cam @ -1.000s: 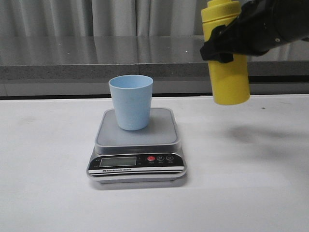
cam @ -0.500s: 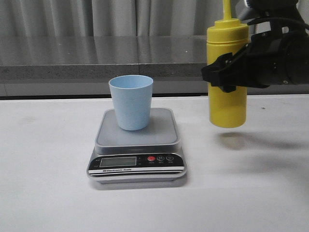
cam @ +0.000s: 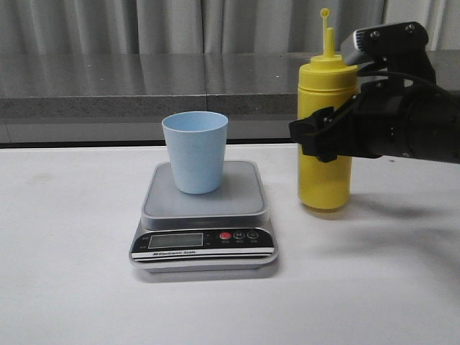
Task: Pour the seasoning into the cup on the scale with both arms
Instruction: 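Turn the bottle back upright with the right gripper, then lower the yellow bottle back onto the table beside the scale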
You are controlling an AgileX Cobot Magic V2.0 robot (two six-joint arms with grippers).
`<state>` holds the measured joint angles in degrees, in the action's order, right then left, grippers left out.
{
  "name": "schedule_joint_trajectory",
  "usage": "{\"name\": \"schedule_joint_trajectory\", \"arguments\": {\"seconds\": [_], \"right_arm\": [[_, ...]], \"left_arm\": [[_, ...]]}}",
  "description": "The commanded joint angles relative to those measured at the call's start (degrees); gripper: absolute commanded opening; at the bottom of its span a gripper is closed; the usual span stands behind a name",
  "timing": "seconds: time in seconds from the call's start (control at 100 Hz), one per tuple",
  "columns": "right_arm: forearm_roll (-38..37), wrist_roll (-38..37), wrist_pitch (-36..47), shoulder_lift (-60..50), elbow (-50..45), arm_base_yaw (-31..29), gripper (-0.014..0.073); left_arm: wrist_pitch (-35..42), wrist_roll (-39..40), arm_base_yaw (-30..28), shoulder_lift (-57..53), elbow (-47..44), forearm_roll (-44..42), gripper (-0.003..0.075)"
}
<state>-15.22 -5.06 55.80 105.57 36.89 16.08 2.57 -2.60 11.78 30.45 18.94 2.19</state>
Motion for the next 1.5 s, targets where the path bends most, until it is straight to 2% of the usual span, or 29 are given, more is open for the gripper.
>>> {"name": "schedule_joint_trajectory", "arguments": {"seconds": [0.0, 0.6, 0.74, 0.91, 1.01, 1.49], "right_arm": [[-0.42, 0.69, 5.62, -1.33, 0.97, -0.37, 0.0065], [-2.33, 0.63, 9.17, -0.65, -4.27, -0.37, 0.0082], [-2.33, 0.63, 9.87, -0.65, -4.89, -0.37, 0.0211], [-2.33, 0.63, 11.58, -0.65, -4.89, -0.37, 0.0489], [-1.86, 0.63, 12.69, -0.65, -4.89, -0.37, 0.0608], [-0.08, 0.63, 13.16, -0.65, -4.89, -0.37, 0.06]], "left_arm": [[4.7, 0.17, -0.18, 0.18, 1.51, 0.33, -0.0018], [4.7, 0.17, -0.18, 0.18, 1.51, 0.33, -0.0018], [4.7, 0.17, -0.18, 0.18, 1.51, 0.33, -0.0018], [4.7, 0.17, -0.18, 0.18, 1.51, 0.33, -0.0018], [4.7, 0.17, -0.18, 0.18, 1.51, 0.33, -0.0018], [4.7, 0.17, -0.18, 0.18, 1.51, 0.33, -0.0018]]}}
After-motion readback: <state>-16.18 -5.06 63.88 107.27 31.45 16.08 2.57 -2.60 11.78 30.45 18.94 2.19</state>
